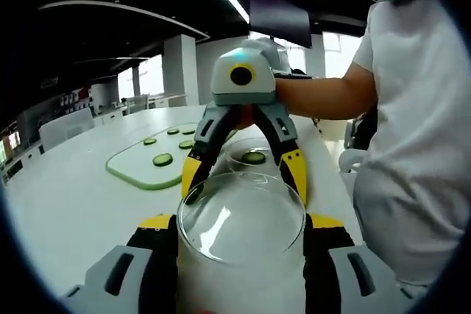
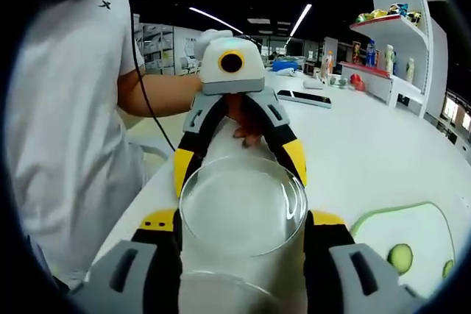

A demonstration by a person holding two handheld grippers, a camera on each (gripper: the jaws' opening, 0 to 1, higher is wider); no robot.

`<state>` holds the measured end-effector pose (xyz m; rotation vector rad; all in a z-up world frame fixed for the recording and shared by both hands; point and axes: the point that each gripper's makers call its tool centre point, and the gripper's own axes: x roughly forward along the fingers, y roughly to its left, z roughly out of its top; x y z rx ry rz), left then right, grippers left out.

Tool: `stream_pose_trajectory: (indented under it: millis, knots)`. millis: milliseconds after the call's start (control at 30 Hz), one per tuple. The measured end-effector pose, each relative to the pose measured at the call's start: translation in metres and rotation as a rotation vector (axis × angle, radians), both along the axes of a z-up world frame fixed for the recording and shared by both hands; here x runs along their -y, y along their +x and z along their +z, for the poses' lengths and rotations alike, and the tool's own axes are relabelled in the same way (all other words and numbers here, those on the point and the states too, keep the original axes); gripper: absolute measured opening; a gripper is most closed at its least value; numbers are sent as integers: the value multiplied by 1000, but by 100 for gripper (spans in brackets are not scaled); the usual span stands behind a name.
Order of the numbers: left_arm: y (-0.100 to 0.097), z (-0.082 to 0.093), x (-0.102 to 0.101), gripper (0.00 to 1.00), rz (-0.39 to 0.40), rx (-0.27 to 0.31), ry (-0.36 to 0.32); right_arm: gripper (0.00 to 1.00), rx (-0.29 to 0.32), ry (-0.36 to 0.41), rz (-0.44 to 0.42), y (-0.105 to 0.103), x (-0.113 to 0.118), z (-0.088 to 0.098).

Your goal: Open the petri dish lid, add cucumber slices into the petri dish, and close the lid

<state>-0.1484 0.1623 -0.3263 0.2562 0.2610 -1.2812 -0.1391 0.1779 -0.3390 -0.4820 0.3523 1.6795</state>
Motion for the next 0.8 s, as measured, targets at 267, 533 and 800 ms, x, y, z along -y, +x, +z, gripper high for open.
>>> stream_pose_trajectory:
  millis: [267,533,800]
  knots:
    - [2,-3,-4,67,8,-31,4,66,-1,8,-3,0,0,0]
    - [3,-5,-8,67,8,-26,-4,66,-4,14,-5,-1,0,0]
    - [3,-5,-7,67,5,-25,-7,66,-5,26,-8,-1,0,1]
